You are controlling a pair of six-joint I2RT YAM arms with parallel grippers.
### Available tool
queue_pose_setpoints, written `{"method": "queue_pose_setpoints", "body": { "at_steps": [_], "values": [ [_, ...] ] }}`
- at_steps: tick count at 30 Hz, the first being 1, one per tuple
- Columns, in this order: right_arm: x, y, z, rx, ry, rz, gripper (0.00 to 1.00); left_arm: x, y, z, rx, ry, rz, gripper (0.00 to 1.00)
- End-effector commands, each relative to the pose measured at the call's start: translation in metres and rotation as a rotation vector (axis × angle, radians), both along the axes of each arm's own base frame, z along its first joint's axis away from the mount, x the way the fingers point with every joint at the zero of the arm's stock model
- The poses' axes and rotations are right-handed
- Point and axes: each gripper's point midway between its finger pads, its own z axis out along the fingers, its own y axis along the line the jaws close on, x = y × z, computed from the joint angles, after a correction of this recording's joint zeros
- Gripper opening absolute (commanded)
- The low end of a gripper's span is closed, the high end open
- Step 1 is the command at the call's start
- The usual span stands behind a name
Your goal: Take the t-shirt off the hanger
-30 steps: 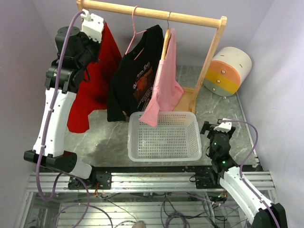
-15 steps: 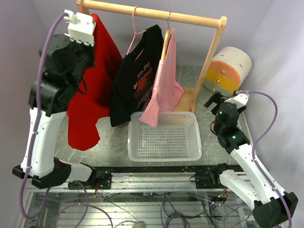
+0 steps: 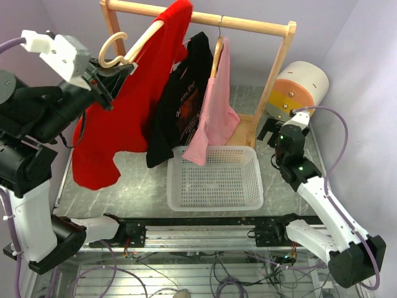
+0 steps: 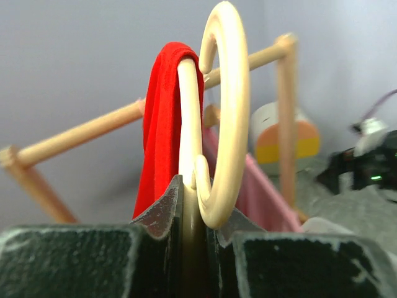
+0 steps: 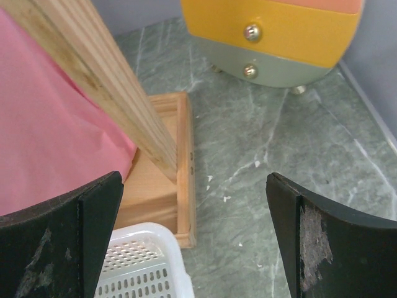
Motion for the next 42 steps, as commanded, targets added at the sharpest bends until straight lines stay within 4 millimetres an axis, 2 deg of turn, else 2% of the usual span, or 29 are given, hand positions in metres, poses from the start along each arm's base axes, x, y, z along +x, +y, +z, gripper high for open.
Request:
{"method": "queue_pose_setpoints", "body": {
  "at_steps": [1, 4, 9, 14, 18, 22, 28, 31, 34, 39, 42],
  "values": [
    [0.019, 0.024, 0.008, 0.008, -0.014, 0.112, 1.00, -0.055, -0.025, 0.052, -0.097, -0.164, -0.271, 0.07],
    [0.027, 0.033, 0.004, 0.008, -0.008, 0.145, 1.00, -0.047, -0.034, 0.049, -0.119, -0.112, -0.308, 0.07],
    [0.040, 0.037, 0.008, -0.022, -0.026, 0.164, 1.00, -0.050, -0.080, 0.027, -0.105, 0.018, -0.601, 0.07],
    [0.060, 0.037, 0.004, -0.073, -0.026, 0.144, 1.00, -0.004, -0.102, 0.006, -0.125, 0.138, -0.597, 0.07],
    [0.077, 0.036, 0.002, -0.103, -0.032, 0.130, 1.00, 0.017, -0.113, -0.007, -0.130, 0.169, -0.597, 0.07],
    [0.094, 0.035, 0.005, -0.120, -0.048, 0.126, 1.00, 0.036, -0.124, -0.021, -0.125, 0.206, -0.609, 0.07],
    [0.125, 0.029, 0.019, -0.154, -0.091, 0.104, 1.00, 0.082, -0.146, -0.054, -0.128, 0.293, -0.621, 0.07],
    [0.145, 0.024, 0.034, -0.149, -0.125, 0.107, 1.00, 0.100, -0.150, -0.064, -0.133, 0.307, -0.611, 0.07],
    [0.166, 0.020, 0.035, -0.140, -0.125, 0.117, 1.00, 0.118, -0.153, -0.073, -0.136, 0.319, -0.594, 0.07],
    [0.198, 0.016, 0.028, -0.136, -0.104, 0.133, 1.00, 0.149, -0.154, -0.088, -0.145, 0.344, -0.560, 0.07],
    [0.209, 0.018, 0.020, -0.134, -0.086, 0.150, 1.00, 0.167, -0.156, -0.097, -0.139, 0.359, -0.543, 0.07]
  ]
}}
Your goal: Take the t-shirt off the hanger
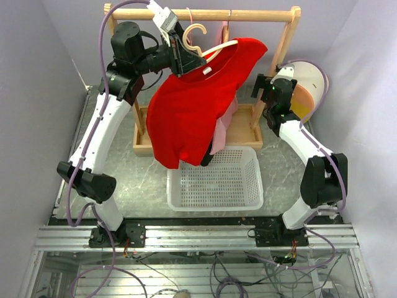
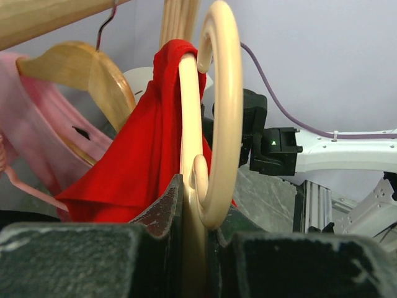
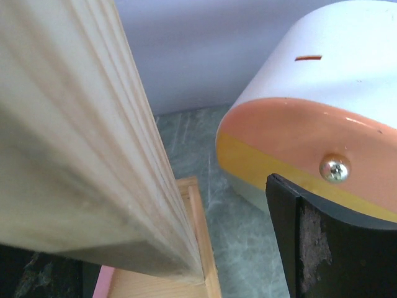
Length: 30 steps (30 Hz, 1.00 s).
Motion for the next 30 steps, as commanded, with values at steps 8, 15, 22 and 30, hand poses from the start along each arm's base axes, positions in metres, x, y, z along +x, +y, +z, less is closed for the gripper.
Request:
{"method": "queue_pose_setpoints", "body": {
  "at_steps": [8, 15, 22, 30],
  "values": [
    [-0.042, 0.020, 0.007, 0.042, -0.013, 0.108, 1.00, 0.012, 0.020, -0.002, 0.087, -0.101, 0.109, 0.07],
    [-0.120, 0.035, 0.057, 0.062, -0.074, 0.125, 1.00, -0.032, 0.037, 0.009, 0.184, -0.204, 0.218, 0.07],
    [-0.169, 0.059, 0.086, 0.187, -0.066, 0.219, 1.00, -0.093, 0.036, 0.000, 0.151, -0.217, 0.110, 0.07],
    [-0.185, 0.062, 0.105, 0.262, -0.111, 0.260, 1.00, -0.088, 0.006, -0.038, 0.287, -0.197, 0.141, 0.07]
  ]
}}
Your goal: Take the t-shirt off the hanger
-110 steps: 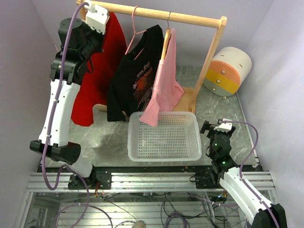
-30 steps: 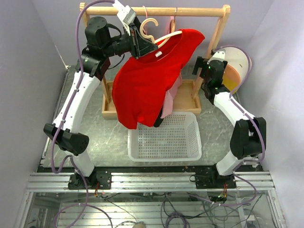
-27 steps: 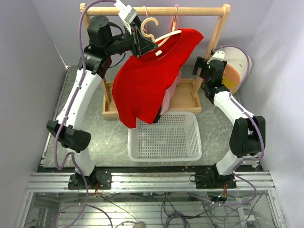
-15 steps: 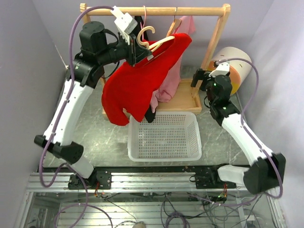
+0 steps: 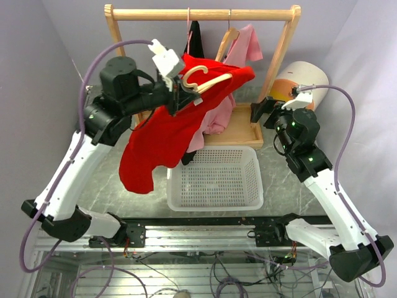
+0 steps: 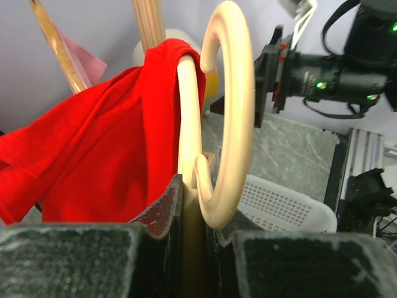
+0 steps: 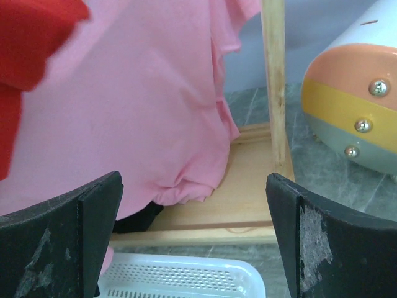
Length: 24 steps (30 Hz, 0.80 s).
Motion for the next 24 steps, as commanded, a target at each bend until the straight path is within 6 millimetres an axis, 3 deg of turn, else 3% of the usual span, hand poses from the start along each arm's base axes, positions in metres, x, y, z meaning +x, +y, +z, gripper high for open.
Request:
{"method": "queue_pose_setpoints", "body": {
  "at_steps": [1, 4, 5, 8, 9, 11, 13, 17, 24],
  "values": [
    [-0.012, -0.001, 0.013, 0.038, -0.040, 0.010, 1.00, 0.015, -0.026, -0.031, 0.120, -0.003, 0.057, 0.07],
    [-0.017, 0.000, 0.022, 0.062, -0.094, 0.026, 1.00, 0.016, -0.053, -0.058, 0.209, 0.009, 0.102, 0.07],
    [-0.018, 0.000, 0.013, 0.057, -0.083, 0.030, 1.00, 0.017, -0.061, -0.064, 0.230, 0.013, 0.109, 0.07],
    [-0.026, -0.002, 0.015, 0.067, -0.123, 0.036, 0.97, 0.030, -0.077, -0.070, 0.238, 0.023, 0.144, 0.07],
    [-0.028, -0.003, 0.016, 0.070, -0.135, 0.038, 0.93, 0.035, -0.081, -0.071, 0.235, 0.026, 0.160, 0.07],
    [-0.033, -0.003, 0.019, 0.076, -0.149, 0.050, 0.66, 0.046, -0.086, -0.071, 0.221, 0.028, 0.195, 0.07],
    [-0.035, 0.002, 0.020, 0.091, -0.152, 0.077, 0.50, 0.052, -0.091, -0.066, 0.195, 0.022, 0.208, 0.07],
    [-0.033, 0.011, 0.021, 0.121, -0.160, 0.115, 0.52, 0.058, -0.102, -0.055, 0.151, 0.012, 0.203, 0.07],
    [-0.013, 0.037, 0.016, 0.156, -0.145, 0.199, 0.65, 0.058, -0.111, -0.048, 0.119, 0.007, 0.175, 0.07]
  ]
}}
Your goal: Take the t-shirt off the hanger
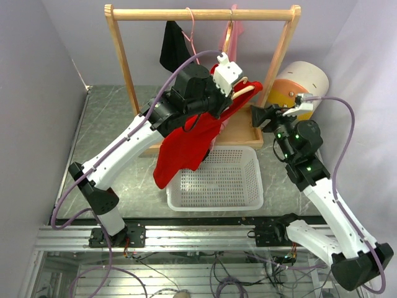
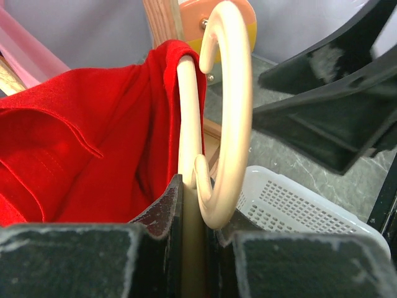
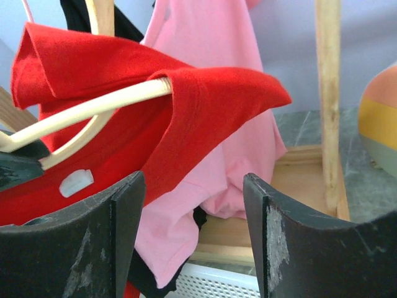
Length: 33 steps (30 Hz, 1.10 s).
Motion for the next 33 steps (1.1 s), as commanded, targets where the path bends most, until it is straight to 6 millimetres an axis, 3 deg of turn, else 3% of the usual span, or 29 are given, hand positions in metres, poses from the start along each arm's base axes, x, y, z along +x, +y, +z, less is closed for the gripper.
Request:
{"method": "queue_pose_setpoints", "body": {
  "at_steps": [1, 15, 24, 26, 28, 30, 33],
  "values": [
    [0.013, 0.021, 0.000, 0.027, -0.008, 0.073, 0.66, 0.003, -0.005, 0.038, -0.101, -0.074, -0.001, 0.07],
    [0.029, 0.040, 0.005, 0.057, -0.037, 0.104, 0.67, 0.007, -0.009, 0.027, -0.074, -0.066, -0.004, 0.07],
    [0.044, 0.033, 0.004, 0.053, -0.045, 0.027, 0.62, -0.006, -0.011, 0.024, -0.068, -0.054, -0.070, 0.07],
    [0.049, 0.030, 0.004, 0.048, -0.046, -0.006, 0.54, -0.011, -0.010, 0.024, -0.067, -0.051, -0.091, 0.07],
    [0.054, 0.025, 0.005, 0.039, -0.053, -0.039, 0.33, -0.014, -0.007, 0.023, -0.057, -0.050, -0.098, 0.07],
    [0.057, 0.020, 0.007, 0.028, -0.058, -0.072, 0.00, -0.012, -0.001, 0.021, -0.039, -0.059, -0.074, 0.07],
    [0.054, 0.008, 0.012, 0.015, -0.056, -0.126, 0.00, -0.006, 0.017, 0.014, 0.034, -0.089, -0.011, 0.07]
  ]
}}
